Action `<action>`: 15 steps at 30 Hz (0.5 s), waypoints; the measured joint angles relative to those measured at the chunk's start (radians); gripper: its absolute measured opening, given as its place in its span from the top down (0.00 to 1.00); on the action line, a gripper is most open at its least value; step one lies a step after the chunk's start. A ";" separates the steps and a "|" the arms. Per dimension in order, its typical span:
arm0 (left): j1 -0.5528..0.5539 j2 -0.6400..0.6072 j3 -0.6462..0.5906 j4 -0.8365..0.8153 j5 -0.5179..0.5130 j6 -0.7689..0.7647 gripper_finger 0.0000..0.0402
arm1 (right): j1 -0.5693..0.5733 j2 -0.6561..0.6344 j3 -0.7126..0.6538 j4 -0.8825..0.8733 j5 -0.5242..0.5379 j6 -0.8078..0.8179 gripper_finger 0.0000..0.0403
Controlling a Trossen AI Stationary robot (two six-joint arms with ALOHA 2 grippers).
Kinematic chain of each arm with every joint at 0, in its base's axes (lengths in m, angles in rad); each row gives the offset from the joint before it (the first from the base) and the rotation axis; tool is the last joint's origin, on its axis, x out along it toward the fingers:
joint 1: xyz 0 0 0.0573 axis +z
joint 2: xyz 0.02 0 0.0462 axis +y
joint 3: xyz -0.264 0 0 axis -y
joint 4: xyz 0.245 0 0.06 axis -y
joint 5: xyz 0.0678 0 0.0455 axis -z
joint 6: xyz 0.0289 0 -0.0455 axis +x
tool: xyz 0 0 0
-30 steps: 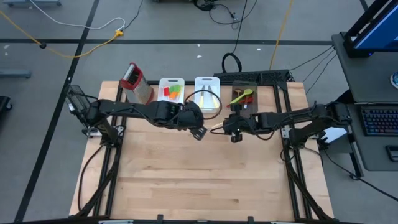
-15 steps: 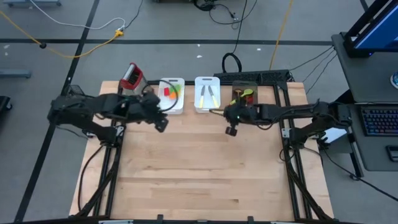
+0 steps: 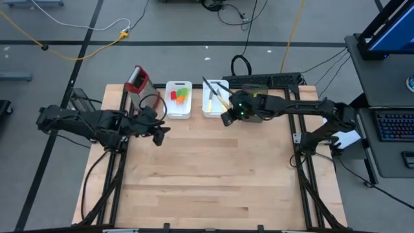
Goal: Pick & Place Kitchen Items
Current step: Put the knife into the right white bin
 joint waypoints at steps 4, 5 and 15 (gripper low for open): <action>-0.003 -0.015 -0.057 0.073 0.031 0.036 0.47 | -0.037 0.056 -0.002 -0.005 -0.125 0.166 0.95; -0.003 -0.015 -0.065 0.082 0.043 0.046 0.47 | -0.049 0.064 -0.002 -0.007 -0.164 0.208 0.95; -0.003 -0.015 -0.077 0.117 0.070 0.208 0.47 | -0.193 0.076 -0.002 0.025 -0.573 0.684 0.95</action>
